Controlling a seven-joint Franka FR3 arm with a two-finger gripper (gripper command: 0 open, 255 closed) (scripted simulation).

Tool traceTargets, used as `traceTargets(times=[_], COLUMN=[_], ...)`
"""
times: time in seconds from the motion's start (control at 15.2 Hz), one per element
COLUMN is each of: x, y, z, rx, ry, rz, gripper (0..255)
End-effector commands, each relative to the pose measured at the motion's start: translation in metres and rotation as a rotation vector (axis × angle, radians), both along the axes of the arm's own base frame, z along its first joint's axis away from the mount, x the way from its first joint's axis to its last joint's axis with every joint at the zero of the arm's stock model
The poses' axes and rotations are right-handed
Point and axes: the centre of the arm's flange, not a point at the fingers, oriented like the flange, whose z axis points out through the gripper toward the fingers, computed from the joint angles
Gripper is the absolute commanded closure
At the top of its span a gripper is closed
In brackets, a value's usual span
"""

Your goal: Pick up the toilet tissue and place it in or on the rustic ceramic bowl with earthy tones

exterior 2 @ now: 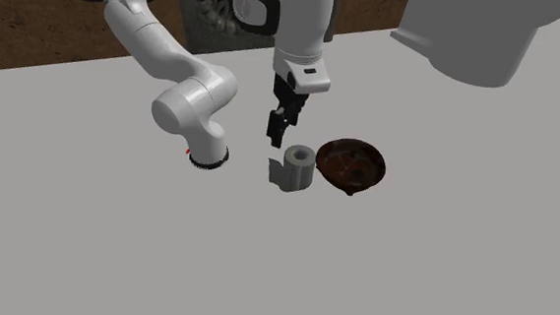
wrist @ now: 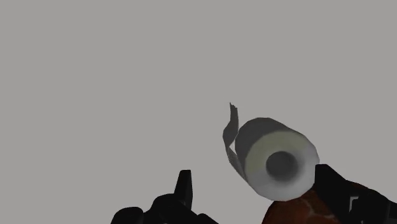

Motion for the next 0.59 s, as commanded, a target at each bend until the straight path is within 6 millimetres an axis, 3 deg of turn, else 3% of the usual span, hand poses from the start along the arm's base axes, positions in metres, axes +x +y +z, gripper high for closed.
traceTargets(times=[0.0, 0.33, 0.53], x=[-0.006, -0.024, -0.025], y=[0.002, 0.004, 0.003], z=[-0.022, -0.085, -0.101], rx=[-0.005, -0.019, -0.019], ry=[0.001, 0.004, 0.004], rz=[0.005, 0.018, 0.018], gripper=[0, 0, 0])
